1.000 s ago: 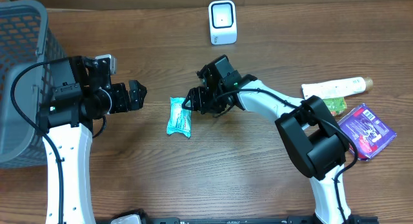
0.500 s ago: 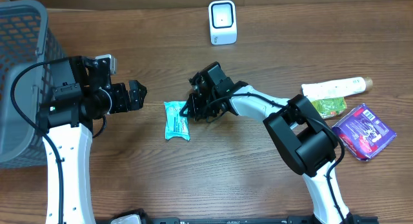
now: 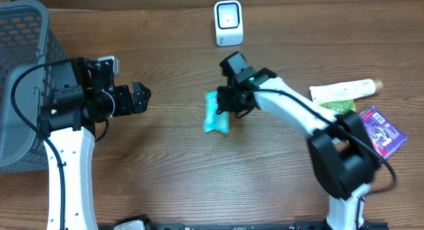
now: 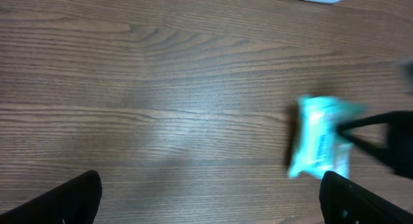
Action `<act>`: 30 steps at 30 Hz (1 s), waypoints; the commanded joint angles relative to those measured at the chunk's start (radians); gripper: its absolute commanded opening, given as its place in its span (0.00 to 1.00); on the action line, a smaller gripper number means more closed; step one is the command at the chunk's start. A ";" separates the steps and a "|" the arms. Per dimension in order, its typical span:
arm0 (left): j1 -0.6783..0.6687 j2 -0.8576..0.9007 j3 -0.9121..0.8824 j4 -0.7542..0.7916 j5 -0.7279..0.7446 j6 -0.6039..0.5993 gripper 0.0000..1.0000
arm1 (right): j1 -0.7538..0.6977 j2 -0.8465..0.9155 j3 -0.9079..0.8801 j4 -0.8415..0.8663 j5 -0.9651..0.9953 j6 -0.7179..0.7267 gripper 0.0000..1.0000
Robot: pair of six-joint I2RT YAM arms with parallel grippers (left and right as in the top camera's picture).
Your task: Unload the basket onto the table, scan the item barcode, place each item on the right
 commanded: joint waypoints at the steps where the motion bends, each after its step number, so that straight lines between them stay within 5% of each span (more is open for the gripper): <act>1: -0.005 -0.005 0.013 0.001 0.015 0.008 1.00 | 0.038 -0.110 0.094 -0.181 0.606 -0.045 0.04; 7: -0.005 -0.005 0.013 0.001 0.014 0.009 1.00 | 0.054 -0.035 0.114 -0.363 0.850 -0.101 0.04; 25: -0.005 -0.005 0.013 0.001 0.015 0.008 1.00 | 0.198 0.081 0.121 -0.321 0.665 -0.209 0.04; 30: -0.005 -0.005 0.013 0.001 0.015 0.009 1.00 | 0.248 0.081 0.121 -0.320 0.656 -0.208 0.18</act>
